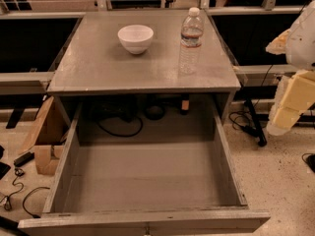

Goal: Close top drawer

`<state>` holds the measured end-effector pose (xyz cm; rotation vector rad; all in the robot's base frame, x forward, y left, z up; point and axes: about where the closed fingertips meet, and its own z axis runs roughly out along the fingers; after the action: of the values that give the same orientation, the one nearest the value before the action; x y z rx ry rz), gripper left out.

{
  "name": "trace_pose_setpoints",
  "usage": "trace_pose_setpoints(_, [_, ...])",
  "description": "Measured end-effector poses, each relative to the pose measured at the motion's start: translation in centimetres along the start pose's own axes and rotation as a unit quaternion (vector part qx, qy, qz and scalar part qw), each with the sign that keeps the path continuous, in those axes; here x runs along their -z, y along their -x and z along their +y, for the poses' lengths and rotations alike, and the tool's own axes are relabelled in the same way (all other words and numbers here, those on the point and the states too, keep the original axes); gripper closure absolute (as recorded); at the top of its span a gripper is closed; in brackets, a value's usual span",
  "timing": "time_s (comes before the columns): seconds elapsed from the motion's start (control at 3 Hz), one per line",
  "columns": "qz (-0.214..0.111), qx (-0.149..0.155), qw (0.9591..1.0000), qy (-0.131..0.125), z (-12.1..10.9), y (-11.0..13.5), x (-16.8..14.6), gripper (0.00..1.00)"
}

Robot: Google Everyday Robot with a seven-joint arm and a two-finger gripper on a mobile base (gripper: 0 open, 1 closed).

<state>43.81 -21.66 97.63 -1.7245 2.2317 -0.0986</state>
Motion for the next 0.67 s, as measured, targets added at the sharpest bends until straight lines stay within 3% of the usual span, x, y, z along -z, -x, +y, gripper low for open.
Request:
trace_pose_setpoints(0.33, [-0.007,-0.001,1.0,-0.004,0.0,0.0,0.0,0.0])
trace_pose_setpoints(0.67, [-0.036,0.004,0.9993,-0.012,2.2,-0.2,-0.9,0.0])
